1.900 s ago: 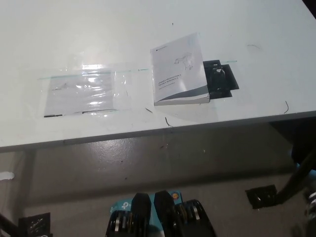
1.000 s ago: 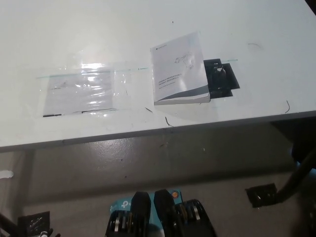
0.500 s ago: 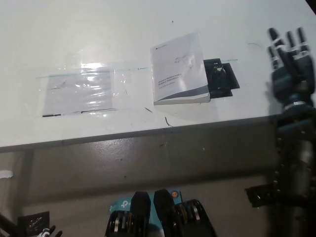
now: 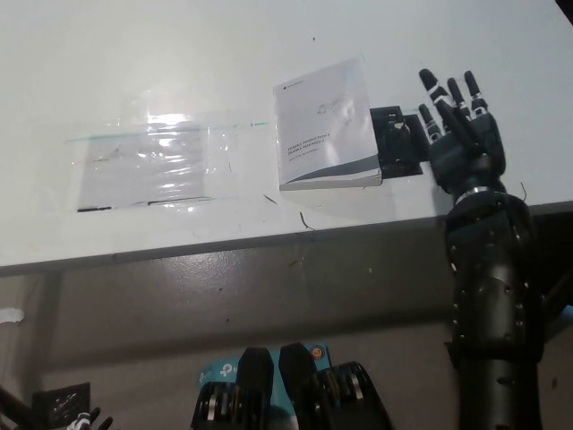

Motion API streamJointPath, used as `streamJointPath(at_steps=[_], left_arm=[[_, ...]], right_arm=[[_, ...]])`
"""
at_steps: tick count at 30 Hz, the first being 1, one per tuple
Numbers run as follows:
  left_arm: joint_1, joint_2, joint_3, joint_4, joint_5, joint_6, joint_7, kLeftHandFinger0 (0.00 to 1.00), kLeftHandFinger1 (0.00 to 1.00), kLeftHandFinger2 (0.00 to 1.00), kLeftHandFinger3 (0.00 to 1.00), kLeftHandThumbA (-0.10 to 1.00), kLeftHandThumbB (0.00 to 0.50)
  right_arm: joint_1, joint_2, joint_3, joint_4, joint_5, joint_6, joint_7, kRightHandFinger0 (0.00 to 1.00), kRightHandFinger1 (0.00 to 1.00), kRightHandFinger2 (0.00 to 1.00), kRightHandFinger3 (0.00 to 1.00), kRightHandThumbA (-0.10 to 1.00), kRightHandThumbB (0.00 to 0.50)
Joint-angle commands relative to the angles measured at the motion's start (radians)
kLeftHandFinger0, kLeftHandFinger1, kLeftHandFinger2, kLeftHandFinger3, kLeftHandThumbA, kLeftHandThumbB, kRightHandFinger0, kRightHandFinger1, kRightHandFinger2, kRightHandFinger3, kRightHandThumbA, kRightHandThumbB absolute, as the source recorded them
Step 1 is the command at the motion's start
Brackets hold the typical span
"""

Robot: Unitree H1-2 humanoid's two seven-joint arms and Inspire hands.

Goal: The robot uses its right hand to slide under the cover of the book kept in the middle of the desk and open it

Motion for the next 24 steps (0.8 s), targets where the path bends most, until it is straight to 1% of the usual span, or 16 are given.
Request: streamJointPath(at_steps=[1,4,5,6,7,8,10,15,19,22,24], left_arm=[[-0.008,0.006,-0.003,-0.010,-0.015,-0.013,-0.010,0.75,0.75,0.79,0.86,0.91,0.184],[-0.009,0.004,-0.002,-0.014,-0.013,-0.009,0.000,0.75,0.74,0.77,0.85,0.90,0.192],[-0.005,0.006,-0.005,-0.014,-0.017,-0.011,-0.013,0.76,0.76,0.79,0.87,0.91,0.186],[-0.004,0.003,-0.002,-0.022,-0.021,-0.002,-0.004,0.76,0.76,0.79,0.88,0.90,0.189],[-0.004,0.001,0.000,-0.029,-0.023,0.004,0.003,0.76,0.75,0.78,0.88,0.90,0.182],[-0.004,-0.001,0.000,-0.032,-0.023,0.005,0.006,0.76,0.75,0.79,0.88,0.90,0.175],[-0.006,0.003,-0.002,-0.022,-0.019,-0.002,-0.002,0.75,0.75,0.78,0.88,0.91,0.180],[-0.001,-0.004,-0.010,-0.011,-0.013,-0.008,-0.006,0.75,0.74,0.78,0.87,0.91,0.184],[0.004,-0.006,-0.010,-0.011,-0.018,-0.011,-0.012,0.75,0.76,0.79,0.86,0.91,0.178],[0.004,-0.008,-0.007,-0.007,-0.021,-0.011,-0.010,0.73,0.73,0.78,0.85,0.89,0.193],[0.006,-0.008,-0.005,-0.009,-0.023,-0.009,-0.009,0.73,0.73,0.77,0.85,0.89,0.184]], right_arm=[[-0.054,0.031,0.026,0.024,-0.028,-0.056,0.051,1.00,1.00,1.00,1.00,1.00,0.273],[-0.049,0.039,0.025,0.044,-0.035,-0.069,0.060,1.00,1.00,1.00,1.00,1.00,0.276],[-0.045,0.049,0.024,0.063,-0.033,-0.082,0.070,1.00,1.00,1.00,1.00,1.00,0.280],[-0.043,0.056,0.022,0.072,-0.030,-0.083,0.072,1.00,1.00,1.00,1.00,1.00,0.282],[-0.042,0.060,0.021,0.079,-0.031,-0.088,0.074,1.00,1.00,1.00,1.00,1.00,0.275],[-0.042,0.064,0.022,0.093,-0.035,-0.098,0.080,1.00,1.00,1.00,1.00,1.00,0.278],[-0.028,0.074,0.032,0.124,-0.044,-0.122,0.111,1.00,1.00,1.00,1.00,1.00,0.272],[-0.001,0.086,0.035,0.153,-0.045,-0.141,0.145,1.00,1.00,1.00,1.00,1.00,0.259],[0.005,0.079,0.044,0.171,-0.058,-0.159,0.177,1.00,1.00,1.00,1.00,1.00,0.258],[-0.009,0.063,0.037,0.174,-0.056,-0.157,0.183,1.00,1.00,1.00,1.00,1.00,0.286],[-0.014,0.057,0.036,0.169,-0.053,-0.155,0.189,1.00,1.00,1.00,1.00,1.00,0.289]])
